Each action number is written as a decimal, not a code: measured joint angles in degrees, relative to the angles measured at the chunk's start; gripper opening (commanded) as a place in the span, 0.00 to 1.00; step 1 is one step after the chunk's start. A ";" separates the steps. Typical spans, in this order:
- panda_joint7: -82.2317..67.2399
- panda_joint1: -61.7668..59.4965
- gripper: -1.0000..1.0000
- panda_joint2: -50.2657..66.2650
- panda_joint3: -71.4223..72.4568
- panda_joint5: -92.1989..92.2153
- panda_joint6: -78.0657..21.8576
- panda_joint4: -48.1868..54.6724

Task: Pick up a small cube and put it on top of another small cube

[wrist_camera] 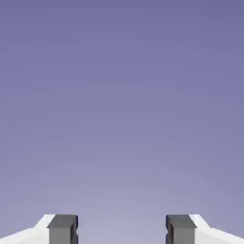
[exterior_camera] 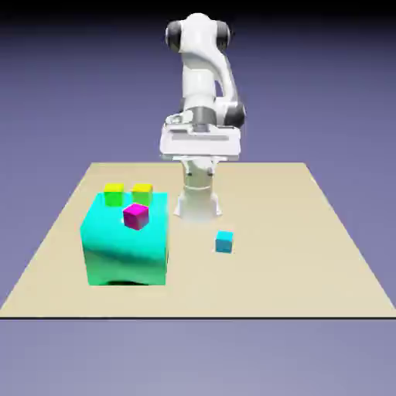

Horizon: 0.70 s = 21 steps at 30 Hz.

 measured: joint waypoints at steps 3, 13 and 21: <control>2.16 0.55 0.50 5.67 1.40 2.80 -7.48 0.17; 9.37 2.36 0.50 24.58 6.06 12.12 -32.39 0.73; 10.53 3.39 0.50 37.53 8.82 17.53 -34.01 -0.11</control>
